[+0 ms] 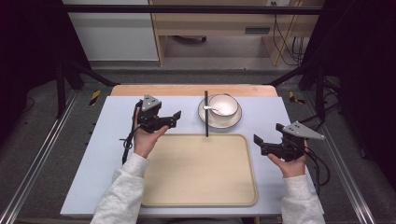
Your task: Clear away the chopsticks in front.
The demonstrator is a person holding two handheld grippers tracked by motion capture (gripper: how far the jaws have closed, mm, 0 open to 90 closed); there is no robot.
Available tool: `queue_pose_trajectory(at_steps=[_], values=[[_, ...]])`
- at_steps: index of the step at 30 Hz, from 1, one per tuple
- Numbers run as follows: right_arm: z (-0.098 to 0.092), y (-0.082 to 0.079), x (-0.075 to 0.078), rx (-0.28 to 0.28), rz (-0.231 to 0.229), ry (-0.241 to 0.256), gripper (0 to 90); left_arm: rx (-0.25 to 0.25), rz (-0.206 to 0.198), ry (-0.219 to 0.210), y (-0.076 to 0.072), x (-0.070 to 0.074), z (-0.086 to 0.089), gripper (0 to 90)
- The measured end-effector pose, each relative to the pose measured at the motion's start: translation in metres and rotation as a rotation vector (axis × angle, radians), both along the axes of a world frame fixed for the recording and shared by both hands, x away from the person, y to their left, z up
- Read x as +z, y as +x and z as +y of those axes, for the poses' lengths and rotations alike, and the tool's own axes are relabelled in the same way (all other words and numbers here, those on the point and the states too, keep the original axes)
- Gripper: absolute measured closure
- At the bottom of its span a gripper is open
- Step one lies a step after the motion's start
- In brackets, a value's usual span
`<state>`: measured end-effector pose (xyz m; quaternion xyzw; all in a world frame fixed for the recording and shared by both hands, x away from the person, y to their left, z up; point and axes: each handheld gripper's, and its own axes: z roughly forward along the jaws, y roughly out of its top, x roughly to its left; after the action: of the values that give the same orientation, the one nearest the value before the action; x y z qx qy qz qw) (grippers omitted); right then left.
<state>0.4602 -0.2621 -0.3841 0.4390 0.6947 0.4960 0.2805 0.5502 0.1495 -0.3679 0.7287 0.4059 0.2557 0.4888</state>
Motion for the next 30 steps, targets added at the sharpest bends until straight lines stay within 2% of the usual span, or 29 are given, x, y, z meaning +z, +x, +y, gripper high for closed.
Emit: queue_pose_trajectory(at_steps=[5, 9, 12, 15, 17, 18, 19, 22, 24, 27, 30], values=[[0.000, 0.000, 0.000, -0.001, 0.001, 0.003, 4.2, -0.006, 0.021, 0.004, 0.010, -0.005, -0.013, 16.1], [0.000, 0.000, 0.000, -0.002, -0.002, -0.001, 4.3, -0.014, 0.034, 0.037, 0.016, -0.011, -0.025, 16.1], [0.000, 0.000, 0.000, -0.001, -0.002, 0.000, 4.2, -0.023, 0.048, 0.038, 0.021, -0.014, -0.033, 16.2], [0.000, 0.001, 0.000, 0.001, -0.001, -0.002, 4.2, -0.029, 0.042, 0.039, 0.026, -0.016, -0.041, 17.2], [0.000, 0.001, 0.000, 0.003, 0.001, -0.003, 4.3, -0.031, 0.052, 0.052, 0.029, -0.018, -0.045, 17.6], [0.000, 0.001, 0.000, 0.002, 0.002, -0.001, 4.3, -0.035, 0.059, 0.072, 0.032, -0.020, -0.051, 17.7], [0.000, 0.001, 0.000, 0.002, 0.002, -0.001, 4.3, -0.035, 0.059, 0.072, 0.032, -0.020, -0.051, 17.8], [0.000, 0.001, 0.000, 0.002, 0.002, -0.001, 4.3, -0.044, 0.063, 0.108, 0.036, -0.023, -0.059, 19.0], [0.000, 0.000, 0.000, 0.003, -0.001, 0.000, 4.3, -0.041, 0.072, 0.105, 0.040, -0.026, -0.064, 20.4], [-0.001, 0.000, 0.001, 0.001, 0.000, 0.004, 4.4, -0.049, 0.092, 0.140, 0.045, -0.037, -0.073, 22.2], [-0.001, 0.000, 0.001, 0.003, -0.001, 0.005, 4.4, -0.053, 0.107, 0.156, 0.048, -0.043, -0.077, 23.2]])
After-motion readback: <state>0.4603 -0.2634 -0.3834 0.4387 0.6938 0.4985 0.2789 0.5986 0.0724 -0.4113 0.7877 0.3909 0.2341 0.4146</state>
